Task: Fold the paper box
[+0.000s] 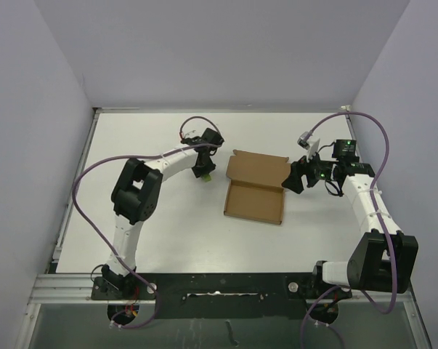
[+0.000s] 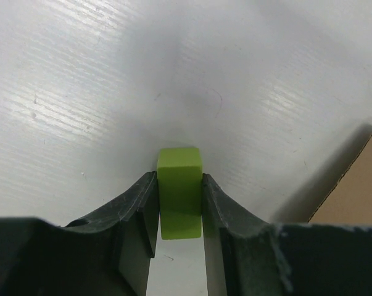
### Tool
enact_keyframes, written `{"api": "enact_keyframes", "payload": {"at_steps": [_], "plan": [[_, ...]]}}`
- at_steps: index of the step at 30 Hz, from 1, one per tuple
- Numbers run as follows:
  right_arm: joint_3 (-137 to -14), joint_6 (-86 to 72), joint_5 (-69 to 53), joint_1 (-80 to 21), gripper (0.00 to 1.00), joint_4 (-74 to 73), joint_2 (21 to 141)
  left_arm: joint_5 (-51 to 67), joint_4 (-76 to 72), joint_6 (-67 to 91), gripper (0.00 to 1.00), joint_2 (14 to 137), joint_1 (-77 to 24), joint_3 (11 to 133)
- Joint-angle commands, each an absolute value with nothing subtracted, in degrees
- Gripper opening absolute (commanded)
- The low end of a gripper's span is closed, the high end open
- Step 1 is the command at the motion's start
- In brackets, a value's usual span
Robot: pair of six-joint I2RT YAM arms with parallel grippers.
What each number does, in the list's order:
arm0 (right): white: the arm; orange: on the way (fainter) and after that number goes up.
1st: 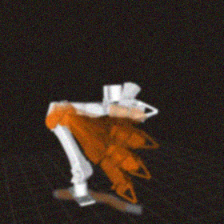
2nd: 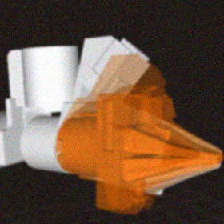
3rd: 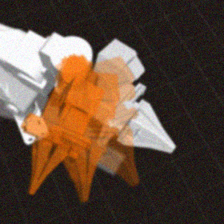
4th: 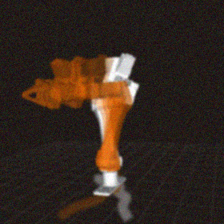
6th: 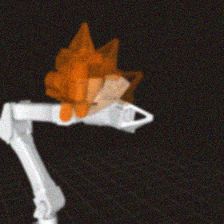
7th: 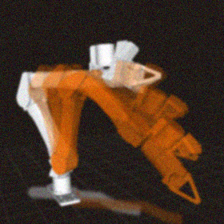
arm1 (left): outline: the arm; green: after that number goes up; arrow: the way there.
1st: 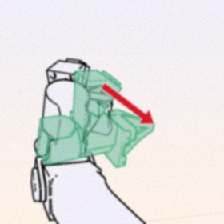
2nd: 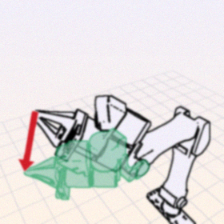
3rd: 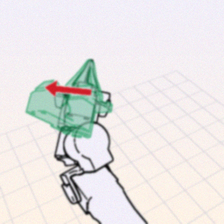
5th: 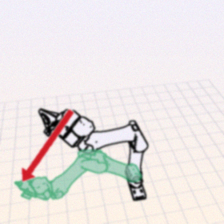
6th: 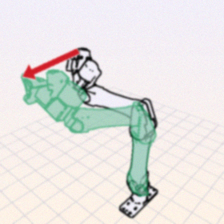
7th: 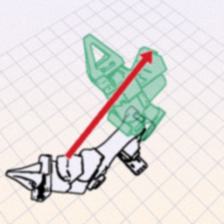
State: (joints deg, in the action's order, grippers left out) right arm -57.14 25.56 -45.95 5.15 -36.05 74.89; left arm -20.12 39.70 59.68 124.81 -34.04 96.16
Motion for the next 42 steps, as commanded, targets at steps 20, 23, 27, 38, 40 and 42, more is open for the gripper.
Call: {"api": "enact_keyframes", "payload": {"at_steps": [20,23,27,38,40,42], "plan": [[-57.22,26.64,-47.11,4.26,0.80,-34.45,75.54,23.42,-16.78,11.85,0.00,96.01,-34.16,55.33],[-57.22,26.65,-47.15,4.31,0.80,-34.53,75.49,28.24,-16.16,9.35,0.00,96.43,-34.36,56.50],[-57.30,26.64,-47.17,4.36,0.80,-34.54,75.50,32.56,-15.63,7.68,0.00,97.60,-35.50,58.27],[-57.48,26.37,-47.63,5.51,0.80,-34.64,75.36,30.93,-13.19,7.12,0.08,106.14,-42.99,67.23],[-57.48,26.36,-47.62,5.67,0.80,-34.63,75.34,29.81,-12.23,7.21,0.10,107.45,-43.68,68.69],[-57.55,26.28,-47.64,5.75,0.80,-34.67,75.33,28.42,-10.86,7.29,0.11,108.51,-44.20,70.00]]}}
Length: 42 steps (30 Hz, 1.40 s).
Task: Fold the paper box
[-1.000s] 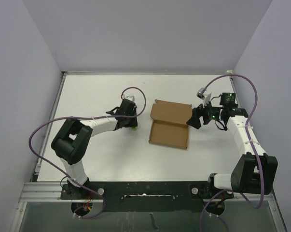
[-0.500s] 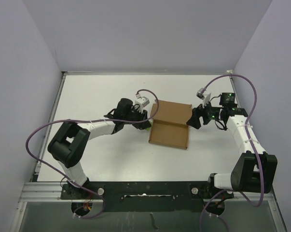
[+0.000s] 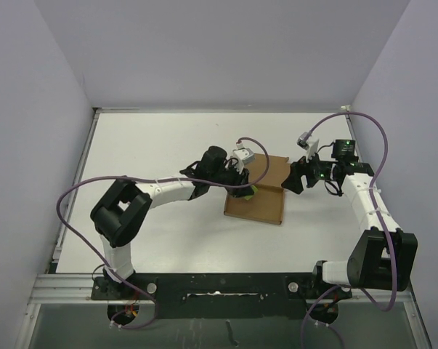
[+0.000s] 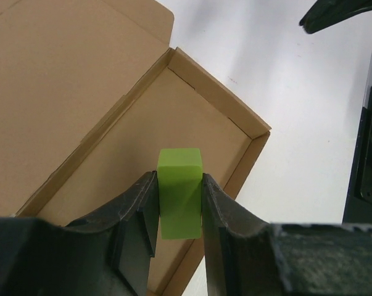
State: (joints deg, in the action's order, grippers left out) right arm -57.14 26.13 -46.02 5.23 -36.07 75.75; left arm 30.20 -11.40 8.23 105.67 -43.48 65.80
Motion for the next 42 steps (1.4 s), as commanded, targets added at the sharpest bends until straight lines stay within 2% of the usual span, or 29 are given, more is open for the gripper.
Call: {"api": "enact_keyframes", "payload": {"at_steps": [1,20,26,33,37,42], "plan": [[-57.57,26.28,-47.56,5.77,0.80,-34.63,75.30,28.13,-10.26,7.23,0.11,109.04,-44.43,70.66],[-57.48,26.04,-47.67,6.14,0.81,-34.52,75.16,21.27,-4.67,6.53,0.18,113.60,-47.28,76.19],[-57.44,26.02,-47.76,6.20,0.81,-34.54,75.15,20.17,-4.31,6.33,0.26,113.70,-47.54,76.29],[-57.52,26.01,-47.86,6.33,0.81,-34.53,75.06,18.01,-3.87,6.07,0.45,112.80,-47.64,76.15],[-57.48,25.93,-47.99,6.33,0.81,-34.54,75.18,17.48,-3.91,5.98,0.52,110.78,-47.89,75.76],[-57.48,25.98,-48.15,6.33,0.81,-34.54,75.23,15.77,-7.29,6.15,0.53,106.55,-47.99,72.56]]}}
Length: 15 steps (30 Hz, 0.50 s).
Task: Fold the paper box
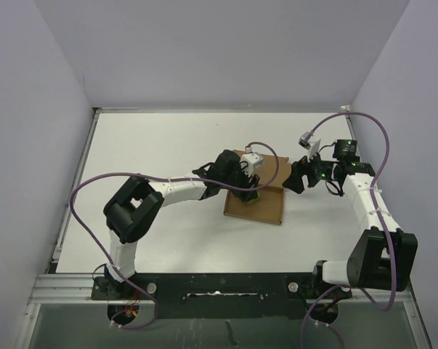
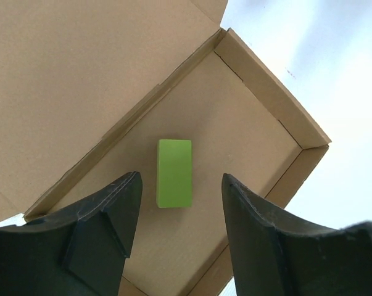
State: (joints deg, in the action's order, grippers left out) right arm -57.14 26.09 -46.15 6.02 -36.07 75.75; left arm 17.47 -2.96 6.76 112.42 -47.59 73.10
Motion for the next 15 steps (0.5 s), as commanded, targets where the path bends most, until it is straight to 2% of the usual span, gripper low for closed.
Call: {"api": "enact_keyframes", "payload": {"at_steps": [1,7,11,13,14,15], "plan": [[-57.48,26.01,-48.15,6.33,0.81,-34.54,75.17,15.09,-8.39,6.42,0.53,105.56,-47.90,71.53],[-57.35,26.27,-48.93,6.56,0.81,-34.48,74.43,12.35,-17.93,6.14,0.59,98.79,-46.12,63.15],[-57.07,26.54,-49.33,7.03,0.82,-33.98,72.98,15.57,-27.25,10.17,0.77,94.75,-41.30,55.40],[-56.60,26.63,-49.47,7.16,0.84,-33.04,71.78,21.87,-30.32,15.83,0.85,94.33,-36.66,53.70],[-56.15,26.52,-49.17,7.24,0.86,-32.21,70.98,25.75,-31.71,20.01,0.95,94.77,-33.71,53.36],[-55.71,26.35,-48.72,7.19,0.88,-31.06,70.14,29.75,-33.69,24.56,0.98,95.50,-30.82,53.01]]}}
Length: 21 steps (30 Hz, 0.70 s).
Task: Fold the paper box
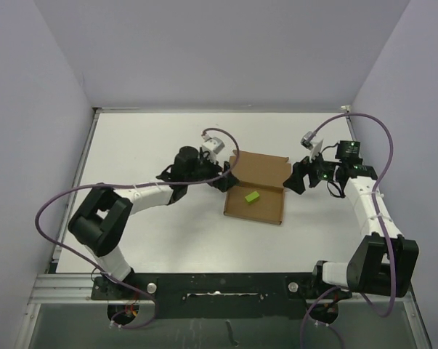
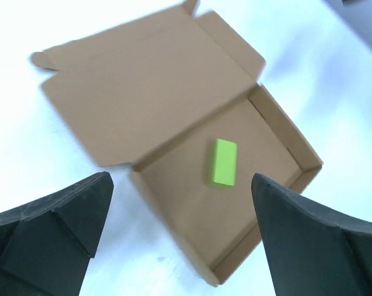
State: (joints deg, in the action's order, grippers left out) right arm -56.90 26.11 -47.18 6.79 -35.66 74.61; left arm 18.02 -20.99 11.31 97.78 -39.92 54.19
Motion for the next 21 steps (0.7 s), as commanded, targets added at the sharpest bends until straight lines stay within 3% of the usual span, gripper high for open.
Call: {"api": "enact_keyframes", "payload": {"at_steps": [1,3,6,11,16,21], "plan": [[-55.30,26.04,-48.02,7.14,0.90,-29.87,69.30,33.21,-37.17,28.82,0.98,96.52,-28.36,52.46],[-55.03,25.08,-46.24,7.08,0.98,-27.26,67.81,37.34,-44.13,37.06,0.98,98.30,-23.85,50.40],[-57.07,22.10,-46.42,7.10,0.98,-24.23,68.31,38.14,-47.34,41.08,0.98,98.75,-20.03,47.86],[-66.54,17.39,-55.73,7.38,0.98,-30.36,78.95,28.23,-31.92,29.04,0.98,93.63,-20.07,48.78],[-61.05,15.65,-57.90,7.79,0.98,-24.95,80.70,15.17,-11.68,17.20,0.98,91.35,-22.78,55.24],[-58.46,13.43,-59.30,8.24,0.99,-22.36,81.09,15.76,-12.34,18.59,0.98,94.66,-23.21,57.16]]}}
